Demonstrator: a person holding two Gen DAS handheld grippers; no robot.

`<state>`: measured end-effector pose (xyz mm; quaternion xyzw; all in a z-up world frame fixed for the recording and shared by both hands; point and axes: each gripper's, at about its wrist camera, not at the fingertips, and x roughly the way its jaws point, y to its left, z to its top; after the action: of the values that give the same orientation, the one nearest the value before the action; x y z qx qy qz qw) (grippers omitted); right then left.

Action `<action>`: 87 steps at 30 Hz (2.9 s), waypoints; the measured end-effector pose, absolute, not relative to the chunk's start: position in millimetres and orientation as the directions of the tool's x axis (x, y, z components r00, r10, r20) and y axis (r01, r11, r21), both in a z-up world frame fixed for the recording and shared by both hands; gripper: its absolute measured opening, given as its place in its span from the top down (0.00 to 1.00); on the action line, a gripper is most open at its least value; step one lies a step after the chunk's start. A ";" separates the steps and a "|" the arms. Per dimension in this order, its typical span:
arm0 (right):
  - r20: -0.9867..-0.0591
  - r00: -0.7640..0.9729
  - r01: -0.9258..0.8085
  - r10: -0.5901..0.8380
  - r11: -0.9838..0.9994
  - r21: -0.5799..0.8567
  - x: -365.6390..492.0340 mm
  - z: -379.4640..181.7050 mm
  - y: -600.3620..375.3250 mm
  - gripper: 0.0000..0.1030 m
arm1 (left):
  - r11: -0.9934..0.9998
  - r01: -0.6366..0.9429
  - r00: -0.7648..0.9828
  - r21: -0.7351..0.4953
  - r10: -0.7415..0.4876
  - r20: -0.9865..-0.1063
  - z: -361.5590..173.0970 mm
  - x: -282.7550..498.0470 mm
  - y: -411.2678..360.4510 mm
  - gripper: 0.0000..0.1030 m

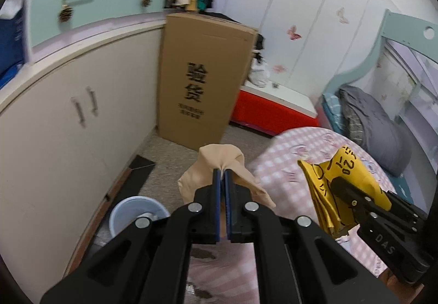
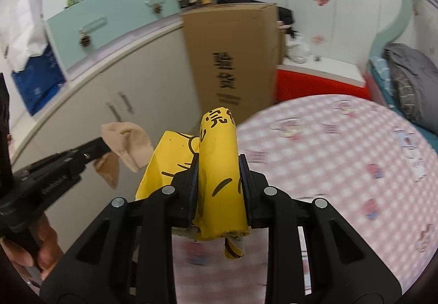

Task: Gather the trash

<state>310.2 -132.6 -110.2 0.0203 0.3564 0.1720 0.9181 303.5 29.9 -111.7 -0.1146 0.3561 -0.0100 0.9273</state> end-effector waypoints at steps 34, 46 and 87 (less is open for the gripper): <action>-0.803 0.499 -0.362 0.327 0.920 0.150 380.2 -248.3 37.1 0.74 | 0.908 -0.401 0.498 -0.125 0.101 -0.861 -240.7 371.2 205.4 0.34; -0.787 0.505 -0.386 0.354 0.908 0.162 365.4 -233.9 46.3 0.73 | 0.885 -0.441 0.491 -0.151 0.097 -0.866 -240.2 347.6 222.1 0.34; -0.573 0.736 -0.301 0.360 0.933 0.200 270.7 -122.8 -33.0 0.24 | 0.922 -0.358 0.703 -0.145 0.164 -0.692 -126.0 257.7 176.2 0.27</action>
<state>270.7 -33.0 -122.8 0.0470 0.3168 0.1775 0.9306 257.7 176.2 -126.0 -0.1357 0.3576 0.1431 0.9128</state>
